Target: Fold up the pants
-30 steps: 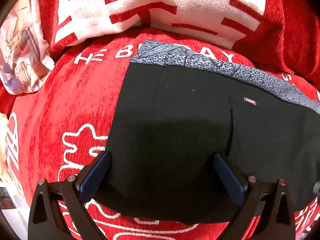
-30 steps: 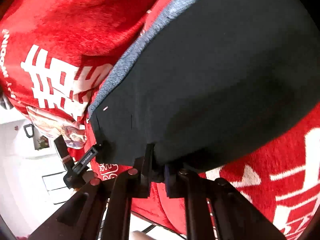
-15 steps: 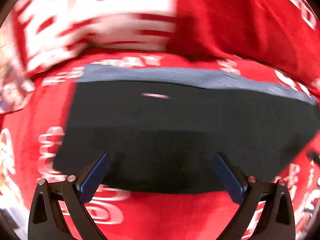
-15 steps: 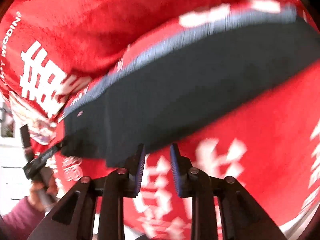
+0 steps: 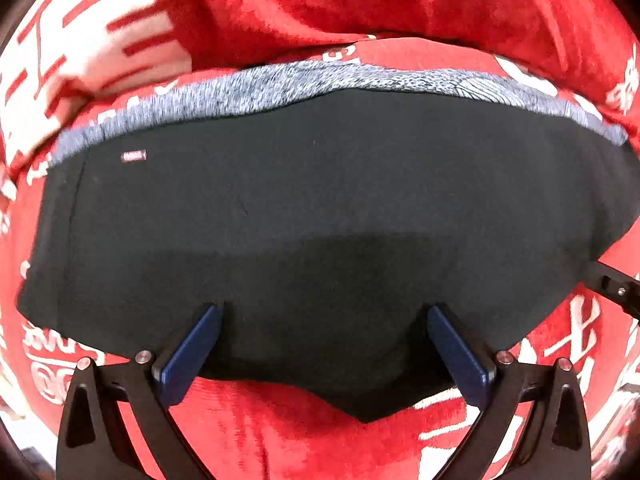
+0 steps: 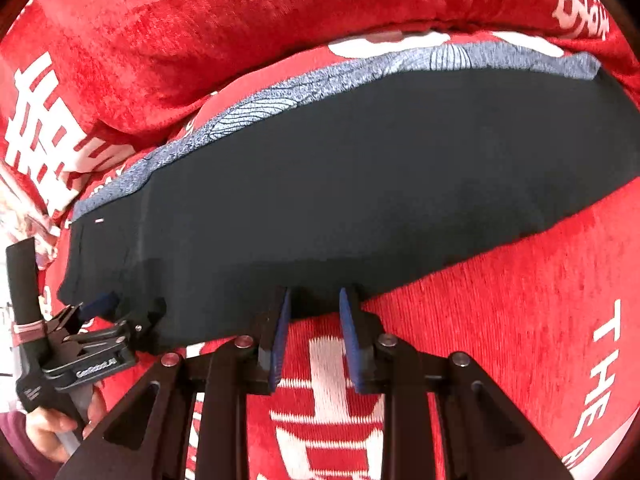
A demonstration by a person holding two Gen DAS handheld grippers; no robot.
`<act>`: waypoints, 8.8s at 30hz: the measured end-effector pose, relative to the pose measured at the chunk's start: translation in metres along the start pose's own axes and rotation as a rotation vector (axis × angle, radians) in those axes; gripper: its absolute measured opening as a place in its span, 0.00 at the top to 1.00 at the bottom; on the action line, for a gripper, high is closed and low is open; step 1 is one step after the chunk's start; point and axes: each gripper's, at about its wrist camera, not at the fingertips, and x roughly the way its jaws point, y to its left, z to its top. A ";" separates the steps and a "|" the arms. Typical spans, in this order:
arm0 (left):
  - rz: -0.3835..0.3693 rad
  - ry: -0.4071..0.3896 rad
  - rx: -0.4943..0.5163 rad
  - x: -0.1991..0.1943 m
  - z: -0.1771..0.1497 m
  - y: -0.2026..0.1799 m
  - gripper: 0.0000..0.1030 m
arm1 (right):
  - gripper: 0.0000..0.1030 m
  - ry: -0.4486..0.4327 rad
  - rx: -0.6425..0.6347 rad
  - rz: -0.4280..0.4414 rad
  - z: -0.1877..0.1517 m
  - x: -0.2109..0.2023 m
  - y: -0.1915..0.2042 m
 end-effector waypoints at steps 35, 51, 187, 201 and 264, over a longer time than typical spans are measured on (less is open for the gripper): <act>0.159 -0.095 -0.288 0.014 -0.008 0.203 0.00 | 0.61 0.193 -0.437 0.341 0.096 0.053 0.252; 0.123 -0.102 -0.217 -0.030 -0.033 0.188 0.00 | 0.45 0.336 -0.276 0.276 0.048 0.085 0.254; -0.040 -0.084 -0.070 -0.021 0.088 -0.089 0.00 | 0.85 -0.351 -0.158 -0.005 0.103 -0.138 -0.044; 0.076 -0.031 -0.266 -0.010 0.026 0.080 0.00 | 0.74 -0.146 -0.425 -0.399 0.026 0.034 0.123; 0.010 -0.025 0.006 0.009 0.125 -0.077 0.28 | 0.85 -0.046 0.150 0.137 0.126 -0.024 -0.096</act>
